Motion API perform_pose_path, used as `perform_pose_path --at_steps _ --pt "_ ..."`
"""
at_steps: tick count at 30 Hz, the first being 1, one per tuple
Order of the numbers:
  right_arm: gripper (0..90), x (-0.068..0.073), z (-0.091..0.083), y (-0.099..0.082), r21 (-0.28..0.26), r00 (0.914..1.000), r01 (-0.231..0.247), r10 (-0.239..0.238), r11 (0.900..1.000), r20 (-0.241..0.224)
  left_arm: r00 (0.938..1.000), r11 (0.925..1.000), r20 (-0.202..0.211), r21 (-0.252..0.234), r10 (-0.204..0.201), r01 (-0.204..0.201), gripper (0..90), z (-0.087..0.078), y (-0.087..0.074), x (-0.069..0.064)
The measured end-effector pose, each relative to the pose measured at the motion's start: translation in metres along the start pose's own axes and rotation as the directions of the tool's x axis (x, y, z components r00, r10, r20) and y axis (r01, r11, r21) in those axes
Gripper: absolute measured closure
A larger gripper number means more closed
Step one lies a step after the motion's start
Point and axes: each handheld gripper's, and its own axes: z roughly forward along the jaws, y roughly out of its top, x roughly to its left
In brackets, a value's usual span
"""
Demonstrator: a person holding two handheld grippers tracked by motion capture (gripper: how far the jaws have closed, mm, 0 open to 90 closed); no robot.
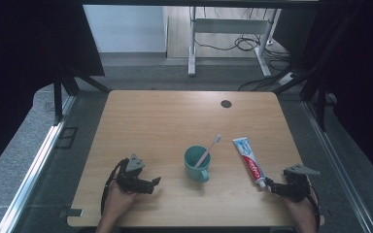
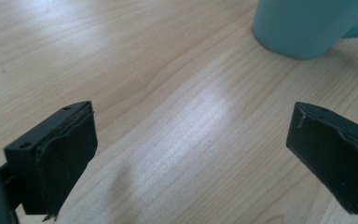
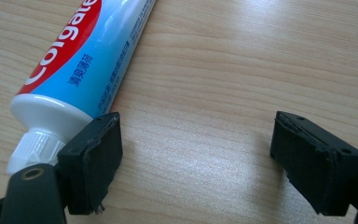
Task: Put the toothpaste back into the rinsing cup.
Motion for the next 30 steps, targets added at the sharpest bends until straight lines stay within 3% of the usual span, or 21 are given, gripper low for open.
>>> perform_pose_path --at_steps 4,15,18,30 --pt "13.0 -0.002 0.000 0.000 -0.001 0.9999 -0.014 0.014 0.9999 -0.009 1.0000 0.9999 -0.001 0.013 0.000 0.000 1.8 0.003 -0.002 0.000" --pt "7.8 -0.003 -0.007 0.004 -0.003 1.0000 0.006 -0.006 1.0000 -0.001 1.0000 0.9973 -0.001 0.072 -0.008 0.008 1.7 0.013 -0.010 0.002" --pt "7.1 -0.005 -0.009 0.004 -0.002 1.0000 0.004 -0.004 1.0000 0.001 0.9999 0.9942 -0.012 0.107 -0.005 0.006 1.9 0.018 -0.013 0.004" --pt "6.7 -0.006 -0.016 0.011 -0.011 1.0000 0.003 -0.003 0.9999 -0.007 0.9997 0.9939 -0.021 0.110 -0.008 0.011 1.1 0.019 -0.013 0.004"
